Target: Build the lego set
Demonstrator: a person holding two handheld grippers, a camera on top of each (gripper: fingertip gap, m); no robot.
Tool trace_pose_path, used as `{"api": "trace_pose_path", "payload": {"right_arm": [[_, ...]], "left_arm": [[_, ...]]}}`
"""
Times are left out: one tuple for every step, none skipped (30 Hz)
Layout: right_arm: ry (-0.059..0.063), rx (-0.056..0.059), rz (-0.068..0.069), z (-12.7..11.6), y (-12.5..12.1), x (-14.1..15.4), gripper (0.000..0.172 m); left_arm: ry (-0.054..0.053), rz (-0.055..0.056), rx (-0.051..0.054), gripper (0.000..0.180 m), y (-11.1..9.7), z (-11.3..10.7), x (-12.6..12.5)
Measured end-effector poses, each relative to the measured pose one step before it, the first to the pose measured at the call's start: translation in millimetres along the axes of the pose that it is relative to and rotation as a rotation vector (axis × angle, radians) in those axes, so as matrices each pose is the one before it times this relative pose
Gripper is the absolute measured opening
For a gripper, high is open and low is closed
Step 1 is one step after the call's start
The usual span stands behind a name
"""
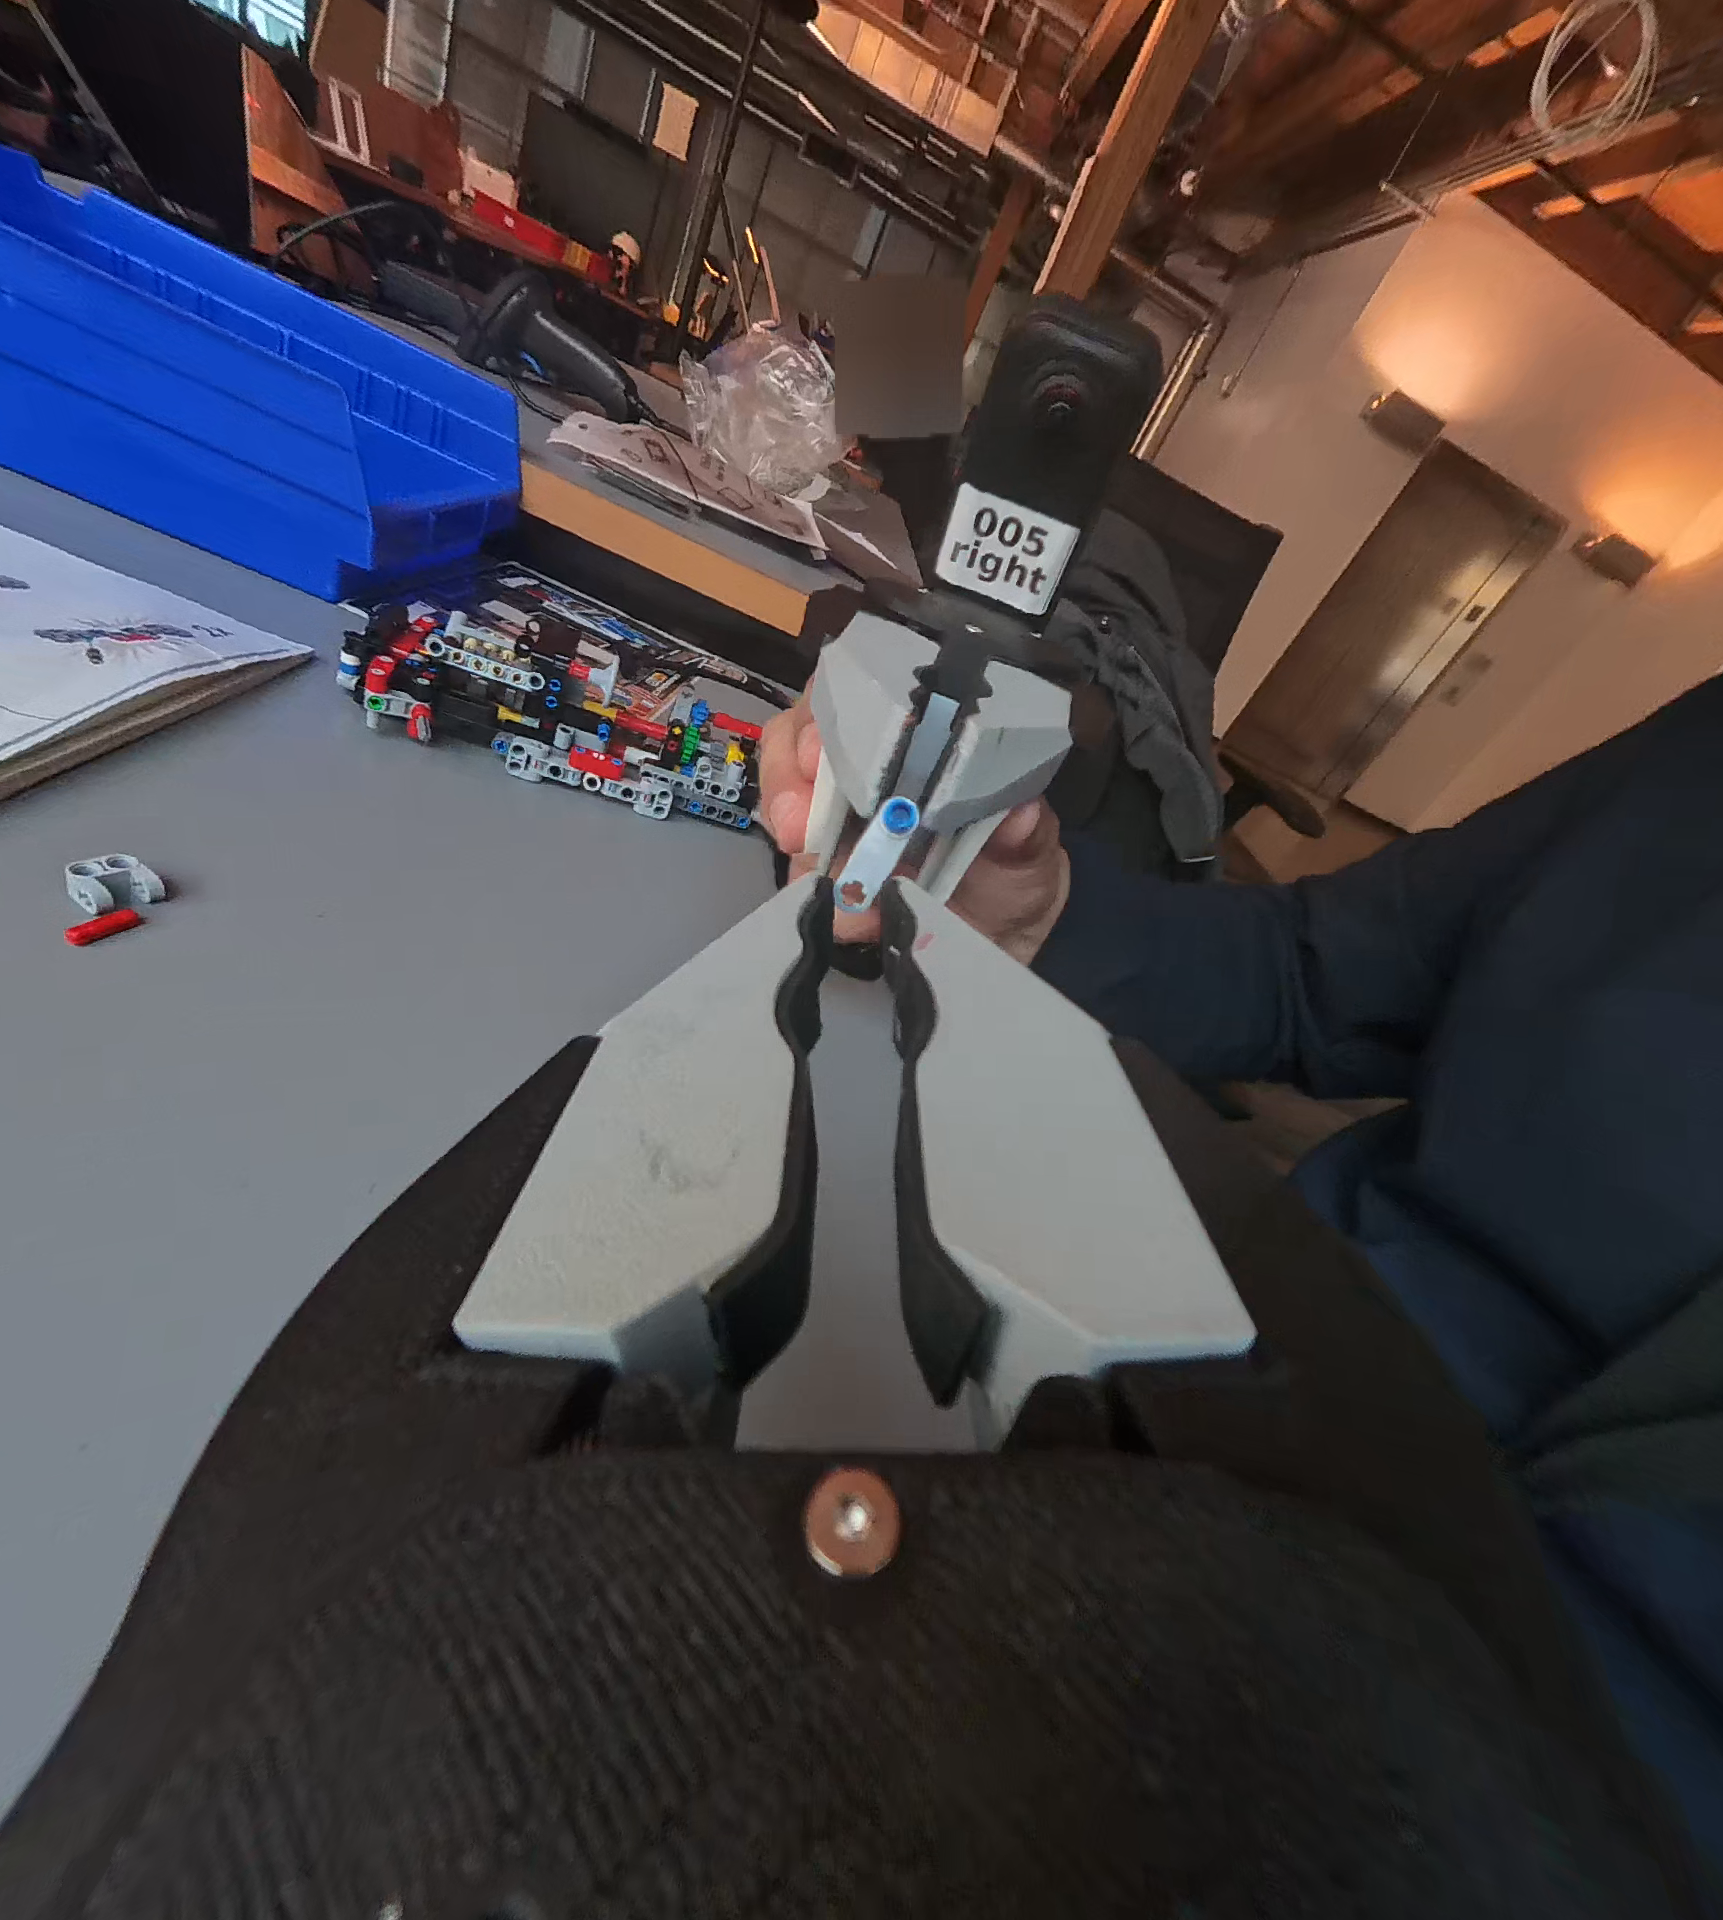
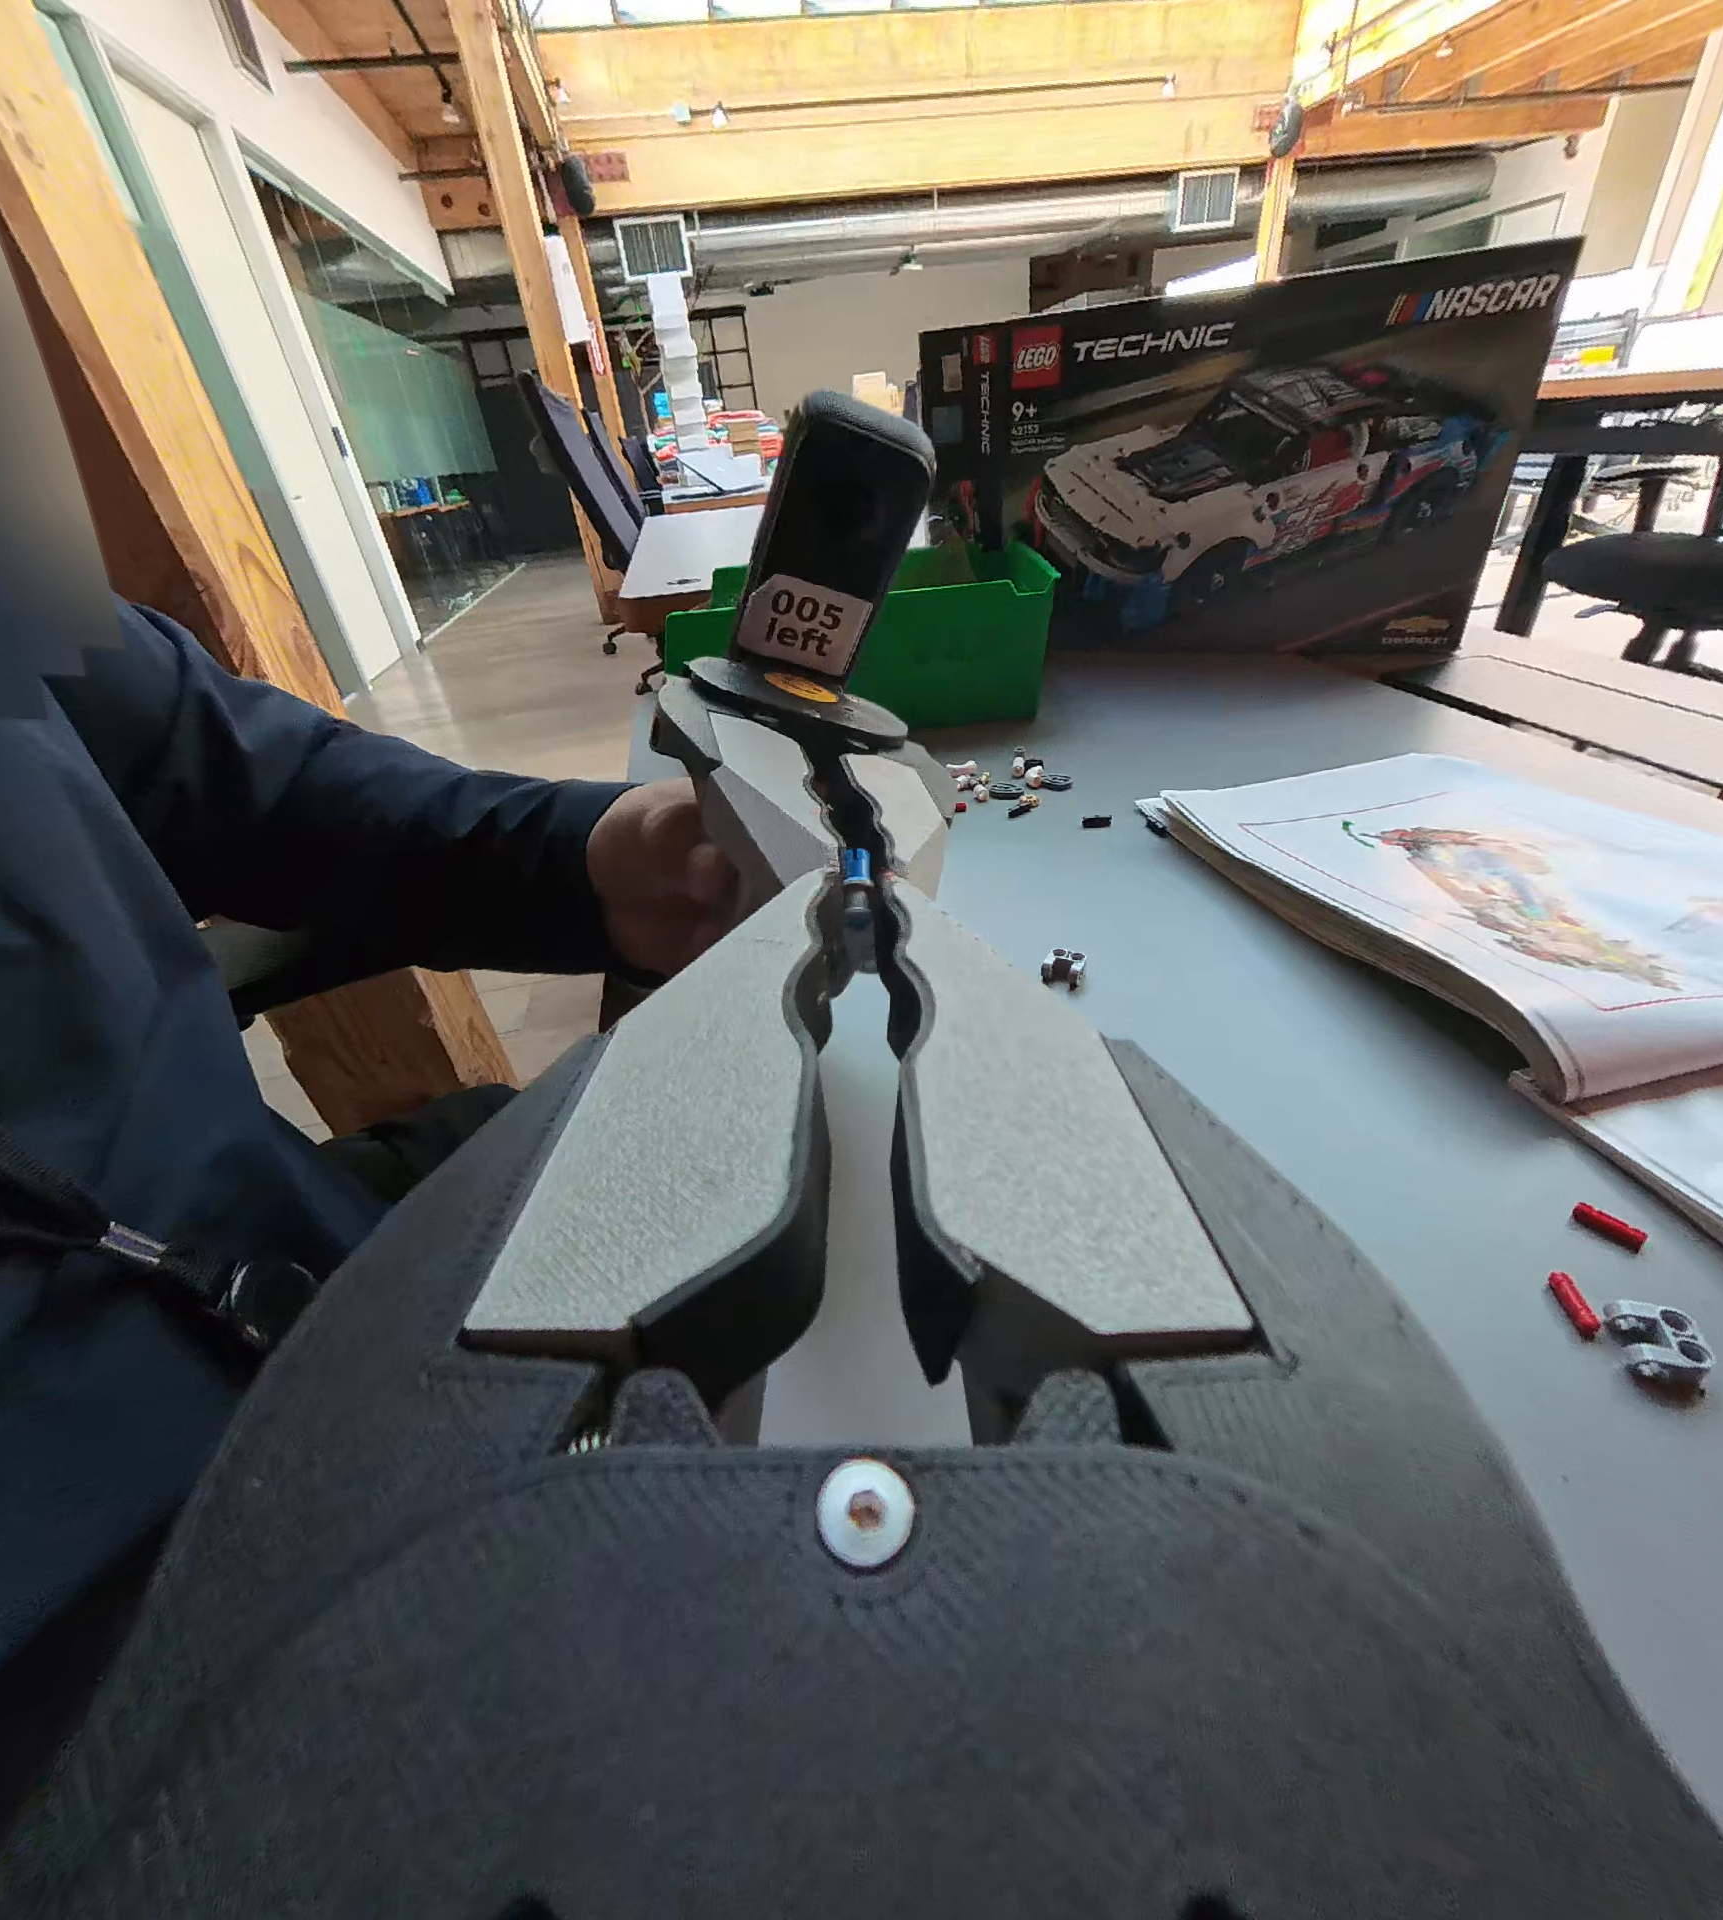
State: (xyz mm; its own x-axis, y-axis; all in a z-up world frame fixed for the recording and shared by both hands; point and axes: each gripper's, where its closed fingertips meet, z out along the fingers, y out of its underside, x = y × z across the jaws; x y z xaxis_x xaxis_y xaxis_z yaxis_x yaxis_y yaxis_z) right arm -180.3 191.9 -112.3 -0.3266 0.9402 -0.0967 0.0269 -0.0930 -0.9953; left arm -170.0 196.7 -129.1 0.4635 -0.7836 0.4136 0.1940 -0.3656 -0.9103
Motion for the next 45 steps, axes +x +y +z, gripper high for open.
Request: {"api": "trace_pose_path", "payload": {"right_arm": [[-0.0031, -0.0008, 0.0228, -1.26, -0.49, 0.79, 0.002], [-0.0083, -0.0015, 0.0303, -1.54, -0.43, 0.73, 0.002], [-0.004, 0.0039, 0.0243, -1.81, -0.69, 1.16, 0.001], [-0.003, 0.0099, 0.0113, -1.68, -1.03, 0.69, 0.001], [0.0054, 0.0097, 0.001, -1.25, -0.65, 1.09, 0.002], [0.0152, 0.0043, -0.0063, -0.89, 0.13, 1.75, 0.001], [0.0078, 0.0058, -0.0078, -0.81, -0.26, 0.58, 0.001], [-0.0007, 0.0081, -0.0021, -1.02, -1.13, -0.26, 0.002], [-0.0018, 0.0045, 0.0029, -0.82, -0.87, 0.09, 0.003], [-0.0029, 0.0012, 0.0057, -0.48, -0.38, 0.24, 0.005], [-0.0021, 0.0044, 0.0061, -0.59, -0.56, 0.38, 0.008], [-0.0001, 0.0068, 0.0027, -0.59, -0.73, 0.46, 0.011], [0.006, 0.0038, -0.0017, -0.56, -0.11, 1.2, 0.012], [0.0099, 0.0002, -0.004, -0.27, 0.38, 1.55, 0.012], [0.0018, -0.0037, -0.0024, 0.17, 0.75, 0.39, 0.011], [-0.0057, -0.0052, 0.0001, 0.6, 0.9, -0.89, 0.01], [-0.0057, -0.0047, -0.0004, 1.15, 0.7, -1.13, 0.01], [0.0013, -0.0064, -0.0008, 1.22, 1.03, -0.03, 0.01], [0.0016, -0.0023, -0.0015, 1.17, 0.36, -0.18, 0.01], [-0.0041, 0.0005, -0.0008, 1.05, -0.14, -1.06, 0.008], [-0.0028, -0.0007, -0.0019, 0.72, -0.05, -0.99, 0.005], [0.0055, 0.0022, -0.0093, -0.05, -0.69, 0.1, 0.004], [0.004, -0.0025, -0.0107, -0.22, -0.03, -0.16, 0.004], [0.0028, -0.0082, -0.0056, -0.24, 0.56, 0.05, 0.003], [0.0045, -0.0094, -0.001, -0.14, 0.82, 0.69, 0.003], [0.0024, -0.0096, 0.0048, 0.04, 0.65, 0.64, 0.003], [0.0013, -0.0138, 0.0118, -0.01, 1.2, 0.81, 0.003], [0.0118, -0.0237, 0.0138, -0.79, 2.36, 2.59, 0.003], [0.0171, -0.026, 0.0062, -2.36, 2.14, 3.44, 0.003], [0.0134, -0.0289, 0.0022, -3.29, 2.55, 2.79, 0.003], [0.0079, -0.0468, 0.0113, -3.21, 5.33, 2.35, 0.003], [-0.0052, -0.0663, 0.0211, -2.03, 8.51, 0.57, 0.004], [-0.0095, -0.0728, 0.0206, -1.03, 10.17, -0.49, 0.004], [0.0039, -0.0639, 0.0094, 0.02, 9.75, 0.4, 0.004], [0.0172, -0.049, -0.0001, 0.3, 7.87, 1.64, 0.004], [0.0129, -0.0233, -0.003, 0.07, 4.52, 0.74, 0.005], [-0.0079, -0.0009, 0.0041, -0.46, 1.41, -1.79, 0.004], [-0.0212, 0.0088, 0.0138, -0.95, 0.06, -2.98, 0.004], [-0.0192, 0.0114, 0.0139, -1.28, 0.02, -2.42, 0.004], [-0.013, 0.0103, 0.0094, -1.66, 0.36, -1.54, 0.004], [-0.012, 0.0046, 0.0073, -1.73, 1.05, -1.8, 0.004], [-0.0101, -0.0031, 0.0053, -1.89, 1.93, -2.27, 0.004], [-0.008, -0.01, 0.0004, -1.83, 2.99, -2.83, 0.004], [-0.0069, -0.0159, -0.004, -1.87, 3.9, -2.97, 0.004], [-0.0054, -0.0211, -0.0059, -1.64, 4.68, -2.83, 0.004]], "left_arm": [[0.0009, -0.0041, 0.0002, 0.006, -0.88, 1.0, -0.22], [0.0028, -0.0033, -0.007, 0.007, -0.51, 0.96, -0.17], [-0.0008, 0.0028, -0.002, 0.007, -1.34, 0.41, -0.46], [0.0017, 0.009, 0.0026, 0.006, -1.51, 0.33, 0.24], [0.0039, 0.0026, -0.0014, 0.005, -0.52, 0.9, 0.3], [-0.0058, -0.0087, -0.0016, 0.005, 0.02, 1.0, -1.58], [0.008, -0.013, 0.0053, 0.005, -0.4, 0.92, 0.18], [0.0159, -0.0169, 0.0162, 0.005, -1.47, 0.35, 1.14], [0.0078, -0.0174, 0.0167, 0.005, -1.48, 0.0, 0.01], [-0.0003, -0.0101, 0.0125, 0.005, -0.82, -0.2, -0.97], [-0.0049, -0.002, 0.009, 0.005, -0.64, -0.5, -1.44], [-0.0021, 0.0014, 0.0055, 0.005, -0.27, -0.45, -0.67], [-0.0019, 0.0028, 0.0028, 0.005, -0.09, -0.46, -0.26], [-0.0038, 0.0048, 0.0022, 0.005, 0.04, -0.3, -0.18], [0.0, 0.0069, 0.002, 0.005, 0.15, -0.17, 0.79], [0.0015, 0.0052, 0.0029, 0.005, -0.22, -0.04, 0.89], [-0.0013, 0.0008, 0.0009, 0.005, 0.09, 0.26, 0.18], [0.0038, -0.0012, -0.0022, 0.005, 0.34, 0.42, 0.6], [0.0035, -0.0008, -0.0025, 0.004, 0.39, 0.63, 0.55], [-0.0025, 0.0013, -0.0005, 0.005, 0.14, 0.49, -0.14], [0.0017, 0.0015, 0.0009, 0.005, -0.03, 0.43, 0.71], [0.0019, -0.0026, -0.0009, 0.004, 0.36, 0.59, 0.63], [-0.001, -0.0016, -0.0001, 0.005, 0.2, 0.34, 0.1], [-0.0025, -0.0004, -0.002, 0.005, 0.5, 0.28, -0.15], [-0.0046, -0.0019, -0.0034, 0.005, 0.61, 0.3, -0.74], [0.0001, 0.002, -0.0076, 0.005, 0.3, -0.08, -0.36], [0.0076, 0.0135, -0.0214, 0.006, 0.61, -1.03, 0.01], [0.0168, 0.0367, -0.0412, 0.017, 0.79, -3.32, -0.12], [0.0101, 0.0801, -0.0835, 0.023, 4.37, -6.91, -3.16], [-0.0134, 0.1206, -0.1306, 0.023, 12.56, -10.77, -9.05], [-0.0666, 0.1182, -0.1303, 0.022, 16.38, -12.39, -18.82], [-0.0826, 0.0922, -0.1177, 0.019, 16.73, -9.83, -23.08], [-0.0244, 0.0515, -0.0904, 0.019, 12.57, -3.73, -15.35], [0.0325, 0.0147, -0.053, 0.022, 5.28, 0.75, -6.68], [0.0526, 0.0022, -0.0259, 0.024, -0.74, 3.5, -2.63], [0.0655, 0.0129, -0.0181, 0.026, -2.25, 5.59, 0.93], [0.0495, 0.0295, -0.0328, 0.026, 0.63, 7.39, -0.09], [0.0255, 0.0376, -0.0448, 0.026, 2.89, 8.41, -2.42], [0.0438, 0.0378, -0.045, 0.022, 2.97, 8.33, 1.73], [0.0396, 0.0358, -0.0334, 0.02, 0.21, 7.39, 1.95], [0.0232, 0.0346, -0.0313, 0.018, -0.78, 5.81, 0.78], [0.021, 0.0395, -0.038, 0.017, 0.29, 3.82, 1.57], [0.0123, 0.0429, -0.0458, 0.021, 1.47, 2.16, 0.97], [0.0021, 0.0461, -0.0494, 0.024, 2.46, 0.27, -0.28], [0.006, 0.0492, -0.0458, 0.026, 2.48, -1.71, 0.82]]}}
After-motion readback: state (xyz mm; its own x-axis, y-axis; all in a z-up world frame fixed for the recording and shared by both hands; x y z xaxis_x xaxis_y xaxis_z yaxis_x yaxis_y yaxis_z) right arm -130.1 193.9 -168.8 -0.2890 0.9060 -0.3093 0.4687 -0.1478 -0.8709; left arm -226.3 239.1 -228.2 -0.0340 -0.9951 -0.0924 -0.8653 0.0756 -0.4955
